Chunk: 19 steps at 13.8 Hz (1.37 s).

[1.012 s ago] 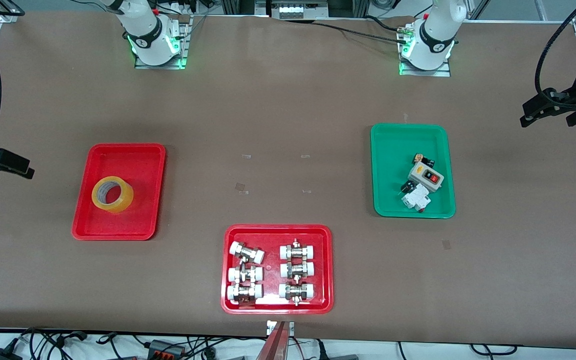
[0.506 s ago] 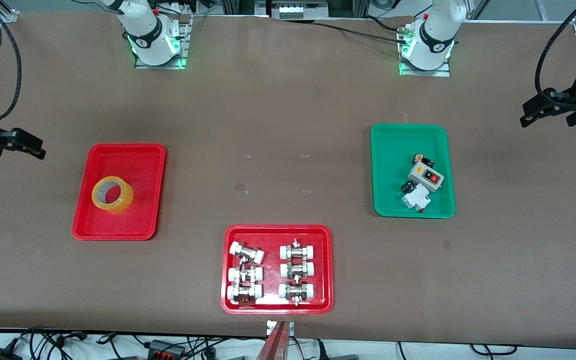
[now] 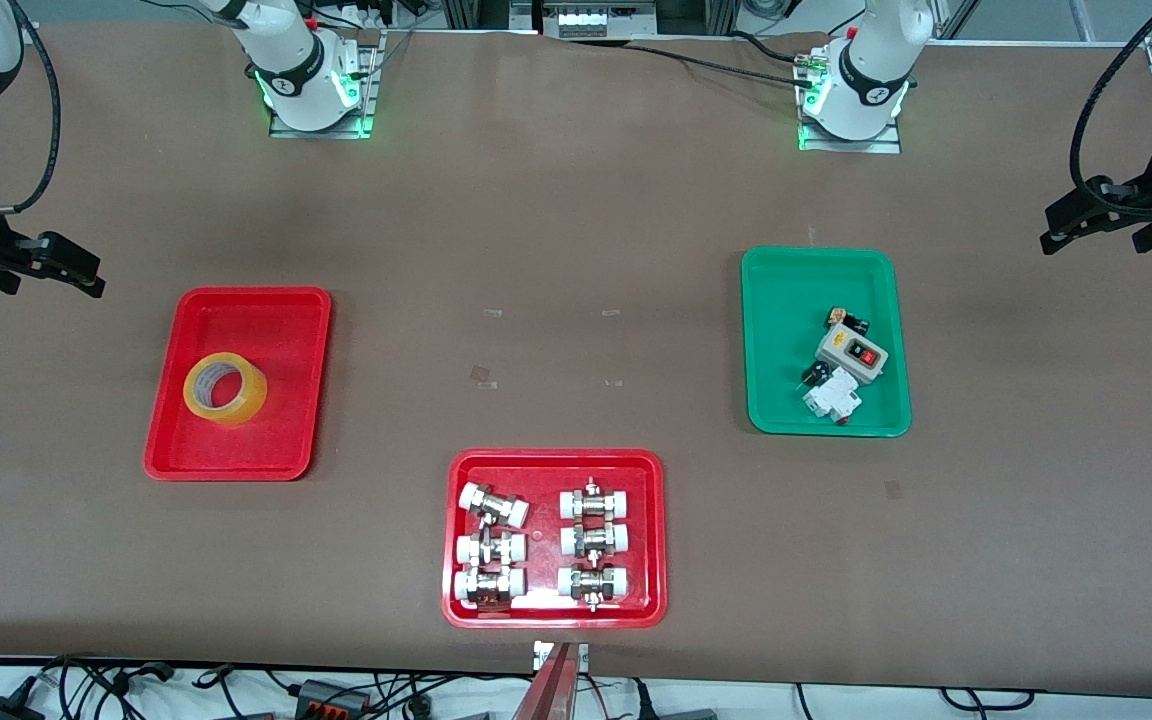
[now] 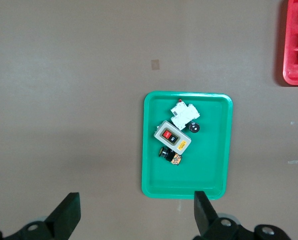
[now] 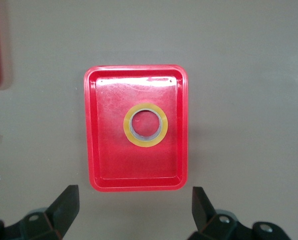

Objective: Left arm passes tape to right arm into tray

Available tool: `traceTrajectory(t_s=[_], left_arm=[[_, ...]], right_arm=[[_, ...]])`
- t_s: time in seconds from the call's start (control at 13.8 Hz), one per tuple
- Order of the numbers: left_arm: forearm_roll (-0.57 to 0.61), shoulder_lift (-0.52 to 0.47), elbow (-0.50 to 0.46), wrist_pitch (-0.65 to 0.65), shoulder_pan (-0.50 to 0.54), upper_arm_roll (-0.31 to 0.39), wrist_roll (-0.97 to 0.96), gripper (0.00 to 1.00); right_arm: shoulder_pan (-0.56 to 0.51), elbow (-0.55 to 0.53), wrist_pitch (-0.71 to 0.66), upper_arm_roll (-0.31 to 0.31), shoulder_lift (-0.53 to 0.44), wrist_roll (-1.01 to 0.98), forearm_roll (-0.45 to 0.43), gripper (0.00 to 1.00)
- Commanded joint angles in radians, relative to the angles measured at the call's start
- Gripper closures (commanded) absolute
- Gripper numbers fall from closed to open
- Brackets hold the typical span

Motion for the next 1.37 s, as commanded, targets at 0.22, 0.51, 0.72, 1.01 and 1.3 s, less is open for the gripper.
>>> traceTrajectory(t_s=[0.22,0.51,0.72,1.01,1.3], left_arm=[[-0.001,0.004,0.020,-0.019,0.006,-0.004,0.024,0.00],[-0.001,0.004,0.019,-0.019,0.006,-0.004,0.024,0.00],[-0.001,0.004,0.019,-0.019,0.006,-0.004,0.024,0.00],[-0.001,0.004,0.017,-0.018,0.006,-0.002,0.024,0.00],[-0.001,0.004,0.017,-0.019,0.006,-0.004,0.024,0.00]], right_arm=[[-0.010,-0.022,0.003,0.011,-0.026,-0.013,0.028,0.00],[-0.051,-0.022,0.005,0.065,-0.031,-0.014,0.022,0.00],[-0.025,-0.022,0.002,0.027,-0.038,-0.013,0.024,0.00],[-0.019,-0.024,-0.029,0.016,-0.055,-0.014,0.022,0.00],[-0.016,-0.034,-0.024,0.016,-0.063,-0.013,0.024,0.00]])
